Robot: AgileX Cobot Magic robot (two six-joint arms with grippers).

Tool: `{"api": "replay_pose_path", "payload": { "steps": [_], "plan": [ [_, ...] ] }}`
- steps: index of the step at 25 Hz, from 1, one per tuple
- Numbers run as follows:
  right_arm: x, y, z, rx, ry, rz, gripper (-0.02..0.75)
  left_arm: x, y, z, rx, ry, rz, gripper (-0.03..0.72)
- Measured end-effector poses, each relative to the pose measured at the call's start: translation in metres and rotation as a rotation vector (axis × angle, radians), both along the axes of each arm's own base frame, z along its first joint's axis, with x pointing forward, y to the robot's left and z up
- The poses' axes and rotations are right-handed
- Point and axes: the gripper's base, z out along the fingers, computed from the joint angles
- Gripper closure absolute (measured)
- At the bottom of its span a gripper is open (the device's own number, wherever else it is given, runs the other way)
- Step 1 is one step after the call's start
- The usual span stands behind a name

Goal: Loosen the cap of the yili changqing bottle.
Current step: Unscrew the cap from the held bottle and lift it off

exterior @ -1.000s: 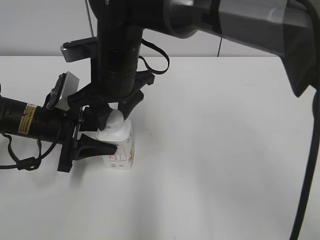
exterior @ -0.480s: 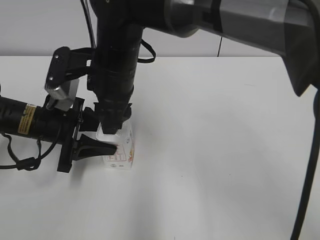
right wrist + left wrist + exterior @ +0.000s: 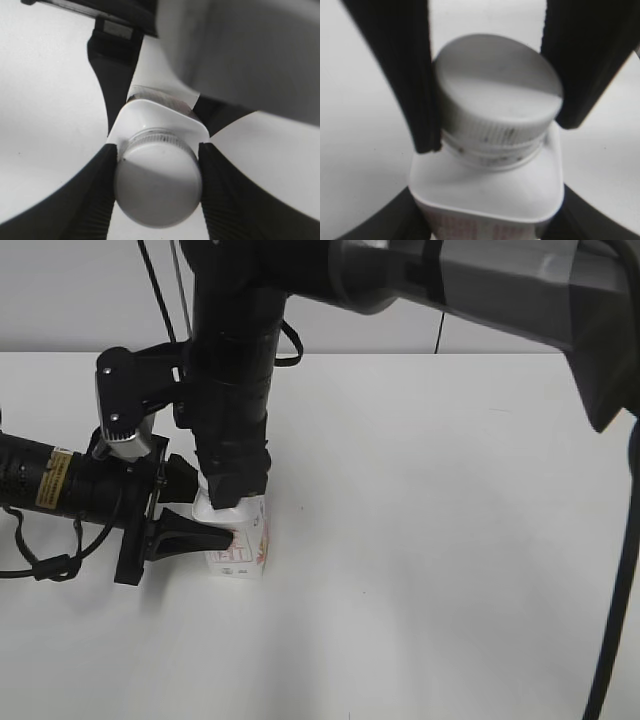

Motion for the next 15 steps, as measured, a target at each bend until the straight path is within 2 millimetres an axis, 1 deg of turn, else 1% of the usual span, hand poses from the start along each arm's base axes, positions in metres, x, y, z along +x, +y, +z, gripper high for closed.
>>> {"api": "replay_pose_path", "payload": {
  "steps": [4,8,15],
  "plan": [
    [0.000,0.000,0.001,0.002,-0.002,0.002,0.346,0.000,0.000,0.000,0.000,0.000,0.000,0.323],
    [-0.001,0.000,0.007,0.017,-0.004,0.001,0.349,0.000,0.000,0.000,0.000,0.000,0.000,0.323],
    [-0.006,-0.003,0.031,0.067,-0.013,-0.029,0.349,0.000,0.000,0.000,0.000,0.000,0.000,0.324]
  ]
}}
